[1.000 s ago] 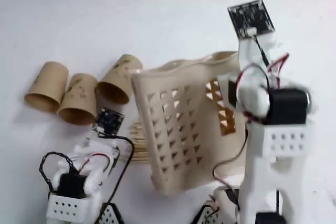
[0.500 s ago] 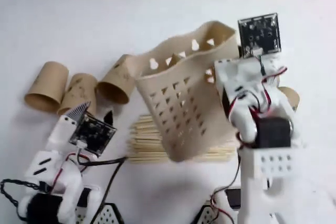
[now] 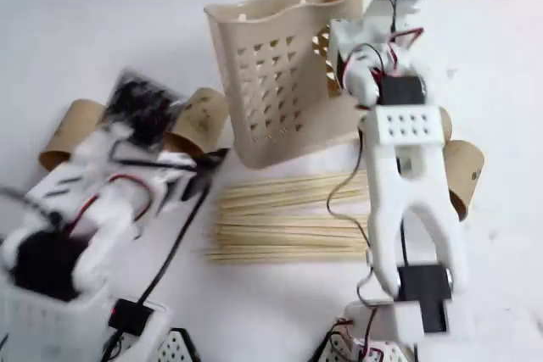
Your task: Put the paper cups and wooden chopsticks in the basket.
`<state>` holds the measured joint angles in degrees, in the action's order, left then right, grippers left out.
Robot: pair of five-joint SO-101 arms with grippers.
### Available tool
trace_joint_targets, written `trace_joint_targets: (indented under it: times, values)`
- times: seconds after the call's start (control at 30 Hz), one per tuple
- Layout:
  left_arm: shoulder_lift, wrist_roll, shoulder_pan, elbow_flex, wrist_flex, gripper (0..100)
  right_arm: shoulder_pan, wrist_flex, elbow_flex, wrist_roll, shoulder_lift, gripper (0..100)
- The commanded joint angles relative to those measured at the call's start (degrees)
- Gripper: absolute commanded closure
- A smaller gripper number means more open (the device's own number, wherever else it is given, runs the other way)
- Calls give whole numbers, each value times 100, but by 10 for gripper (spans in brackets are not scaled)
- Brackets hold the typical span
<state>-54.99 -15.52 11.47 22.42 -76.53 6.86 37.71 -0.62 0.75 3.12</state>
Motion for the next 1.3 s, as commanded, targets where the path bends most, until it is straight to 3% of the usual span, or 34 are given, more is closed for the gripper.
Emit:
trace_joint_targets:
  times: [0.0, 0.33, 0.57, 0.8, 1.07, 1.27]
  values:
    - [171, 229, 558, -176, 343, 669, 22, -374, 492, 141, -215, 982]
    - [1209, 325, 251, 1908, 3086, 672, -4, -637, 484, 105, -356, 981]
    - [2202, 325, 57, 2004, 3640, 672, -66, -848, 264, 97, -382, 981]
    - [3169, 308, 48, 1952, 4325, 672, -242, -1402, -1116, -299, -198, 981]
    - [3697, 308, 48, 1943, 4791, 672, -277, -2738, -3692, -686, 1385, 981]
    - [3749, 308, 48, 1881, 4826, 679, -382, -2967, -5029, -686, 2686, 981]
